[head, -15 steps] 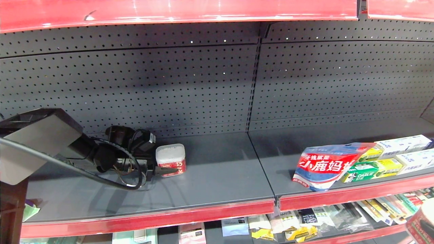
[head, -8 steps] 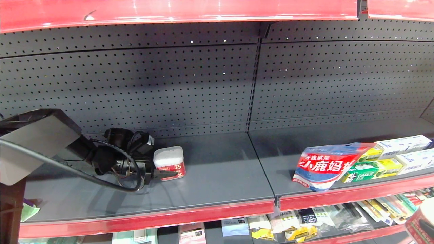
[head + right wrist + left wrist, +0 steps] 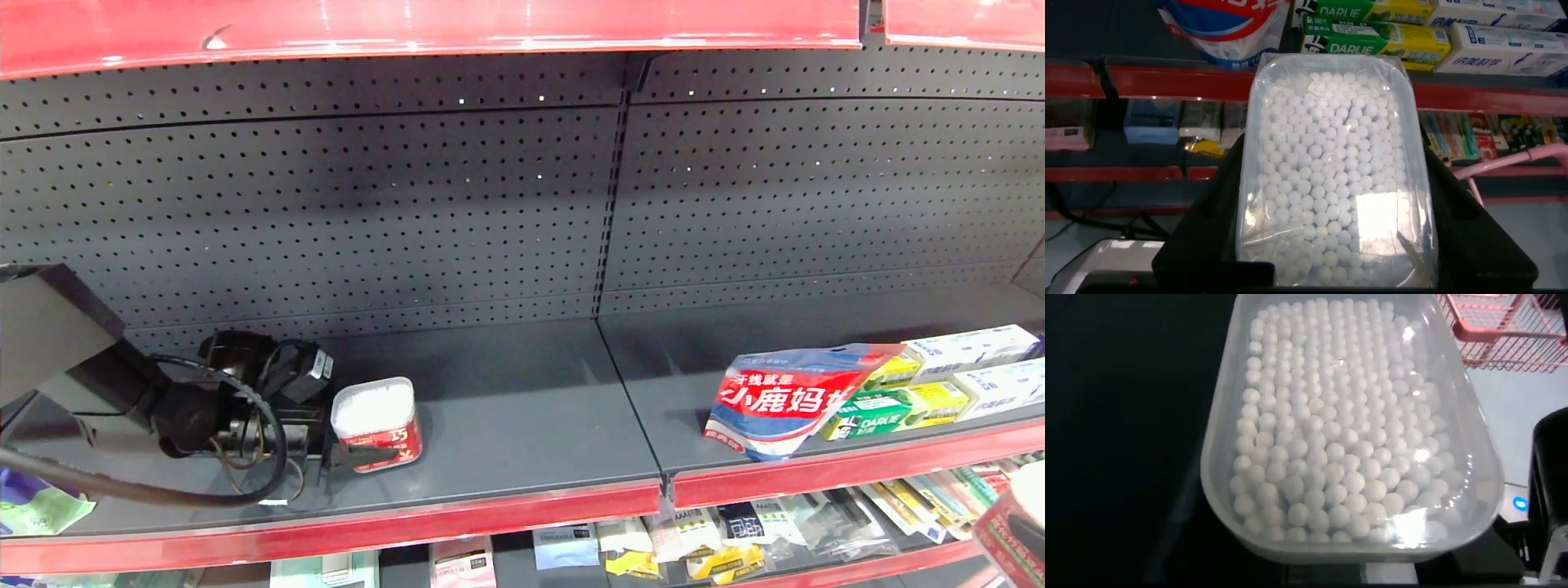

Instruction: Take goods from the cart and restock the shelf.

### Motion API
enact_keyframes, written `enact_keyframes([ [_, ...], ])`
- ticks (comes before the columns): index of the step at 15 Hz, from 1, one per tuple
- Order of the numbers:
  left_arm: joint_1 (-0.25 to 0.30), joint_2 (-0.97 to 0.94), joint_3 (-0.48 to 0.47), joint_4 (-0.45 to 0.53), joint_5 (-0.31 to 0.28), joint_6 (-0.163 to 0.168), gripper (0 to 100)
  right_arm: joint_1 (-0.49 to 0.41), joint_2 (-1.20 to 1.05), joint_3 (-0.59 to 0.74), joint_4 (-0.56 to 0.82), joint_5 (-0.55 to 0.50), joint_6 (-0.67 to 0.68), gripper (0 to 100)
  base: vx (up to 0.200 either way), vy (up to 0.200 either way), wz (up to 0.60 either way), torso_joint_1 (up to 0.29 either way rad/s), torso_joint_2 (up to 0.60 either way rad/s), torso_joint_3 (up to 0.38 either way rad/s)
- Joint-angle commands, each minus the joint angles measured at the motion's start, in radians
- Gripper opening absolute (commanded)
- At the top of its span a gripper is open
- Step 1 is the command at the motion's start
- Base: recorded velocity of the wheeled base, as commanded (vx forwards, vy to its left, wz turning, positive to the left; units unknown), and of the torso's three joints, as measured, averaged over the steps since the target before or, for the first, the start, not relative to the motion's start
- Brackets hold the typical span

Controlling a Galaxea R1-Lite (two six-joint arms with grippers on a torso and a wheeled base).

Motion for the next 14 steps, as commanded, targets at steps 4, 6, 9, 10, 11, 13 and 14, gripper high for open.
enact_keyframes([
  [4, 0.071, -0.036, 0.073, 0.010, -0.002, 0.103, 0, 0.002, 0.005, 0.002, 0.000, -0.001, -0.002, 0, 0.000, 0.000, 0.00, 0.000, 0.00, 0.000],
  [6, 0.067, -0.036, 0.073, 0.013, -0.002, 0.108, 0, 0.002, 0.005, 0.007, 0.000, -0.003, -0.020, 0, 0.000, 0.000, 0.00, 0.000, 0.00, 0.000],
  [9, 0.062, -0.032, 0.073, 0.015, -0.004, 0.110, 0, 0.002, 0.005, 0.002, 0.000, -0.003, -0.022, 0, 0.000, 0.000, 0.00, 0.000, 0.00, 0.000],
  [10, 0.058, -0.031, 0.073, 0.015, -0.005, 0.110, 0, 0.002, 0.005, 0.002, 0.000, -0.003, -0.022, 0, 0.000, 0.000, 0.00, 0.000, 0.00, 0.000],
  [11, 0.056, -0.026, 0.073, 0.015, -0.008, 0.110, 0, 0.002, 0.007, 0.005, 0.000, -0.003, -0.022, 0, 0.000, 0.000, 0.00, 0.000, 0.00, 0.000],
  [13, 0.054, -0.019, 0.077, 0.015, -0.007, 0.113, 0, 0.002, 0.007, 0.013, 0.000, -0.005, -0.022, 0, 0.000, 0.000, 0.00, 0.000, 0.00, 0.000],
  [14, 0.048, -0.019, 0.097, 0.015, -0.008, 0.120, 0, 0.002, 0.007, 0.014, 0.000, -0.005, -0.022, 0, 0.000, 0.000, 0.00, 0.000, 0.00, 0.000],
])
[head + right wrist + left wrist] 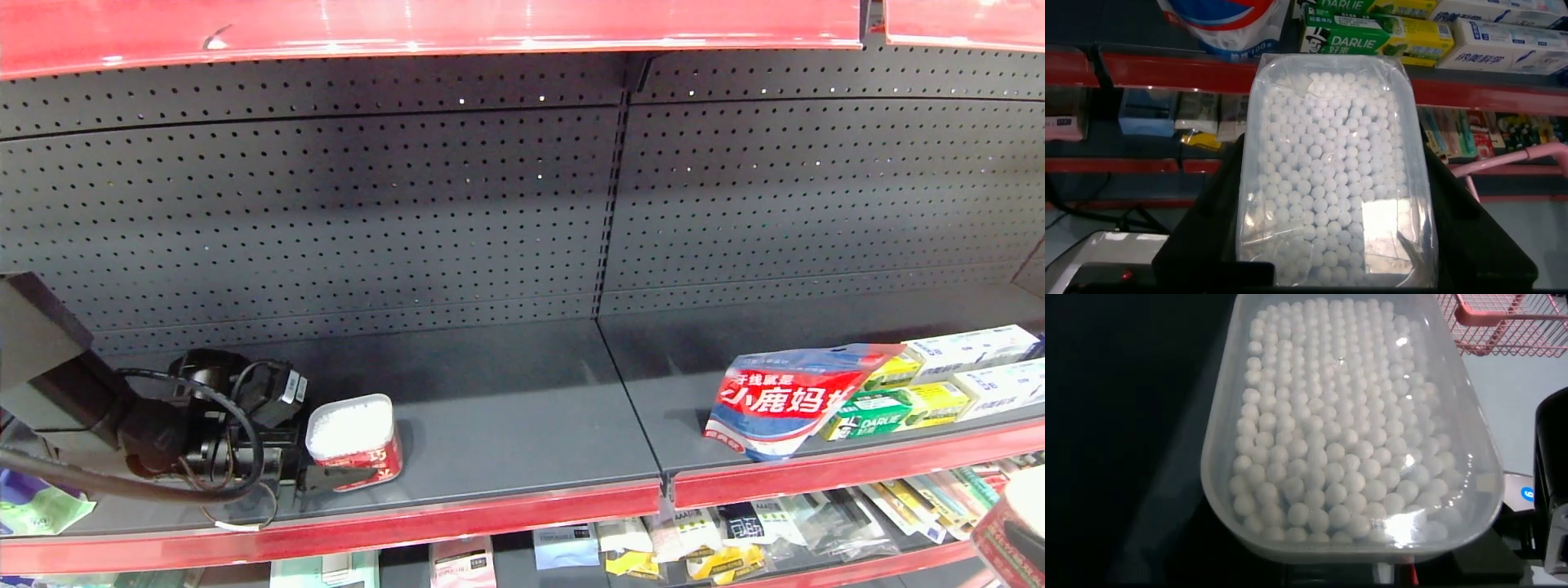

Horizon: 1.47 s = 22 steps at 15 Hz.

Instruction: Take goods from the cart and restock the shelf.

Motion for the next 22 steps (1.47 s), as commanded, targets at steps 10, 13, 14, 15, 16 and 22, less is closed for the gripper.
enact_keyframes([
  [10, -0.003, 0.053, 0.017, -0.004, -0.014, 0.051, 0, -0.002, 0.010, -0.006, 0.000, -0.002, -0.007, 0, 0.000, 0.000, 0.00, 0.000, 0.00, 0.000],
  [13, -0.003, 0.053, 0.014, -0.005, -0.008, 0.051, 0, -0.002, 0.013, -0.009, 0.000, -0.002, -0.007, 0, 0.000, 0.000, 0.00, 0.000, 0.00, 0.000],
  [14, -0.003, 0.052, 0.016, -0.005, -0.006, 0.051, 0, -0.002, 0.013, -0.009, 0.000, -0.002, -0.007, 0, 0.000, 0.000, 0.00, 0.000, 0.00, 0.000],
  [15, -0.003, 0.050, 0.019, -0.004, -0.005, 0.047, 0, -0.002, 0.015, -0.009, 0.000, -0.002, -0.007, 0, 0.000, 0.000, 0.00, 0.000, 0.00, 0.000],
  [16, -0.003, 0.050, 0.019, -0.004, -0.005, 0.047, 0, -0.002, 0.015, -0.009, 0.000, -0.002, -0.007, 0, 0.000, 0.000, 0.00, 0.000, 0.00, 0.000],
  [22, -0.009, 0.050, 0.021, -0.001, -0.002, 0.049, 0, -0.002, 0.013, -0.011, 0.000, -0.003, -0.008, 0, 0.000, 0.000, 0.00, 0.000, 0.00, 0.000],
])
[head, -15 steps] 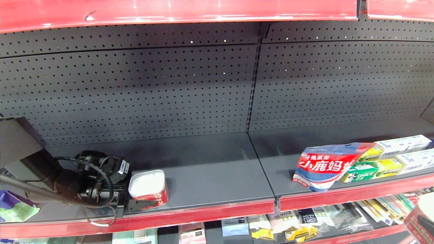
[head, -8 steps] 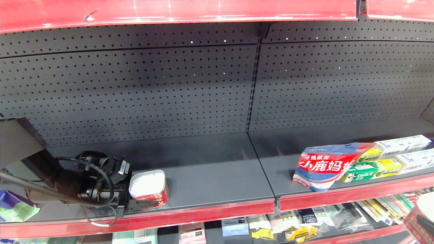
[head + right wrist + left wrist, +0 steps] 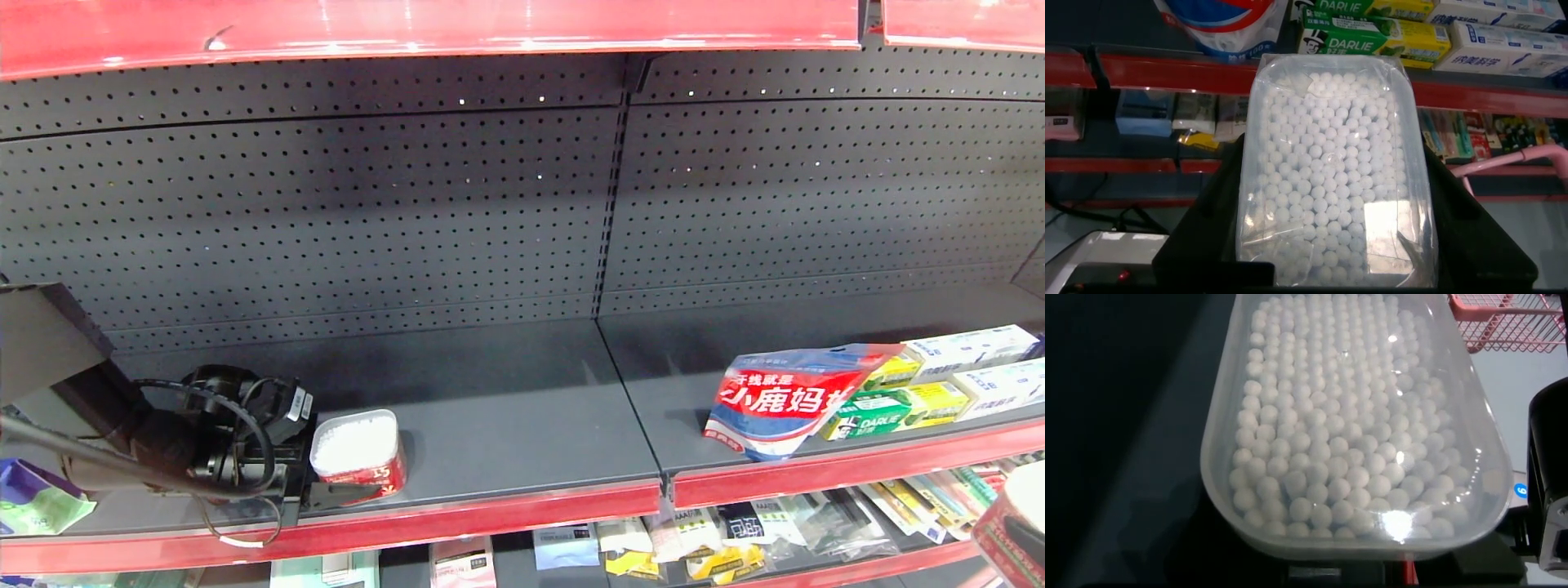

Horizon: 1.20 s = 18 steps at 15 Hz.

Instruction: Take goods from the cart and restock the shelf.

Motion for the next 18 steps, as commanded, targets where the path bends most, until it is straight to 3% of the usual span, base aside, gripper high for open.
enact_keyframes([
  [1, -0.002, 0.001, -0.001, 0.000, -0.001, 0.000, 0, 0.000, -0.001, 0.001, 0.000, 0.000, 0.000, 0, 0.000, 0.000, 0.00, 0.000, 0.00, 0.000],
  [9, -0.009, 0.001, -0.005, -0.005, -0.009, -0.003, 0, 0.000, -0.005, 0.004, 0.000, 0.000, 0.001, 0, 0.000, 0.000, 0.00, 0.000, 0.00, 0.000],
  [10, -0.009, 0.001, -0.004, -0.004, -0.011, -0.003, 100, 0.000, -0.003, 0.002, 0.000, 0.000, 0.001, 0, 0.000, 0.000, 0.00, 0.000, 0.00, 0.000],
  [15, -0.006, -0.009, -0.004, 0.001, -0.014, -0.005, 100, 0.000, -0.009, 0.001, 0.000, 0.000, 0.001, 0, 0.000, 0.000, 0.00, 0.000, 0.00, 0.000],
  [18, 0.028, -0.029, -0.005, 0.001, -0.006, -0.001, 100, 0.000, -0.009, -0.004, 0.000, 0.000, 0.001, 0, 0.000, 0.000, 0.00, 0.000, 0.00, 0.000],
])
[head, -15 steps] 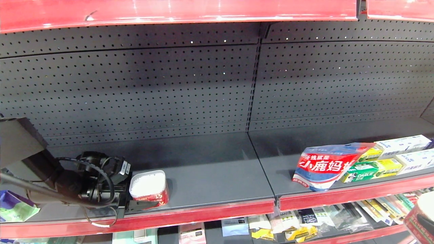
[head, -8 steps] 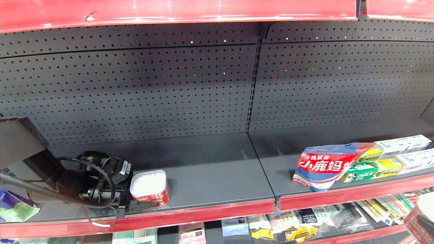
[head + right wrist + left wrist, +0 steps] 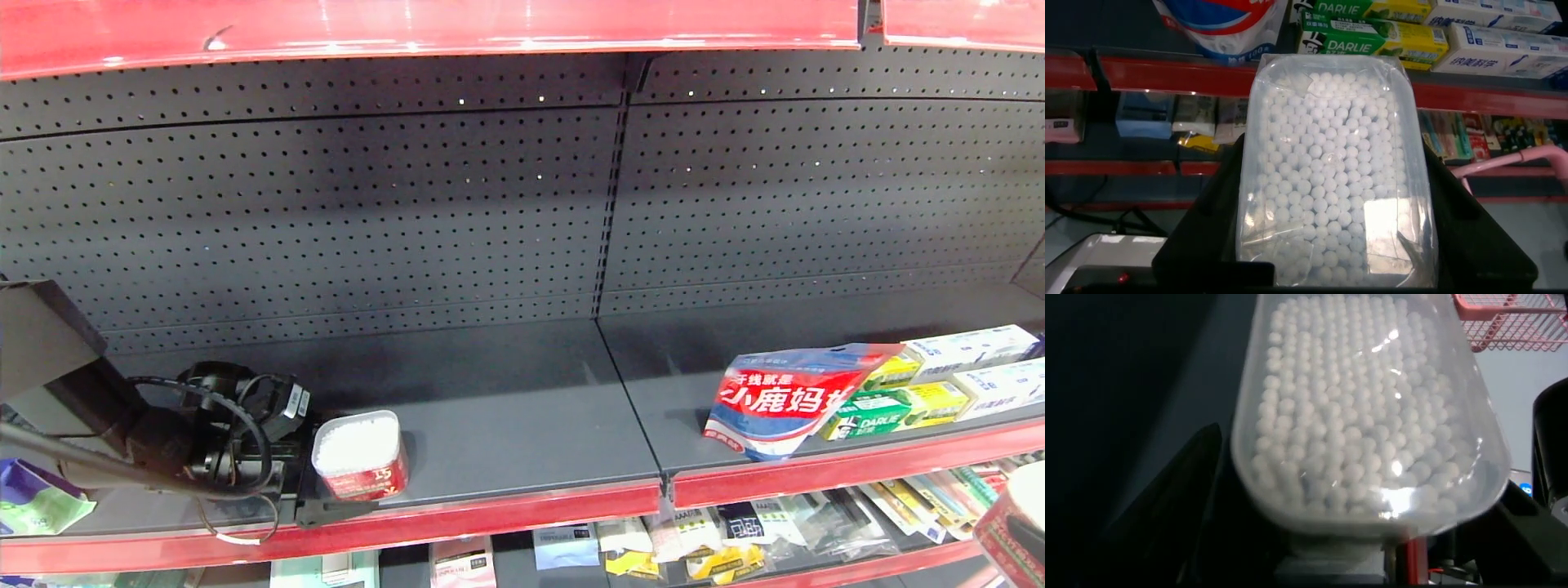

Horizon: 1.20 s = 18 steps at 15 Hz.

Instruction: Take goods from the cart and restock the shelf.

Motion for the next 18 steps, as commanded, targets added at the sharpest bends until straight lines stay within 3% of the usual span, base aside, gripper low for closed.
enact_keyframes([
  [1, 0.026, -0.011, -0.005, -0.001, 0.003, -0.001, 100, 0.000, 0.000, -0.004, 0.000, 0.000, 0.000, 0, 0.000, 0.000, 0.00, 0.000, 0.00, 0.000],
  [8, 0.064, -0.013, -0.009, -0.001, 0.004, -0.001, 100, 0.000, -0.002, -0.009, 0.000, 0.000, -0.002, 0, 0.000, 0.000, 0.00, 0.000, 0.00, 0.000],
  [15, 0.067, -0.020, -0.008, -0.001, 0.003, 0.002, 100, 0.000, -0.006, -0.009, 0.000, 0.001, -0.002, 0, 0.000, 0.000, 0.00, 0.000, 0.00, 0.000],
  [18, 0.069, -0.108, 0.032, 0.070, -0.028, -0.003, 100, 0.001, -0.012, -0.004, 0.000, 0.004, -0.002, 0, 0.000, 0.000, 0.00, 0.000, 0.00, 0.000],
])
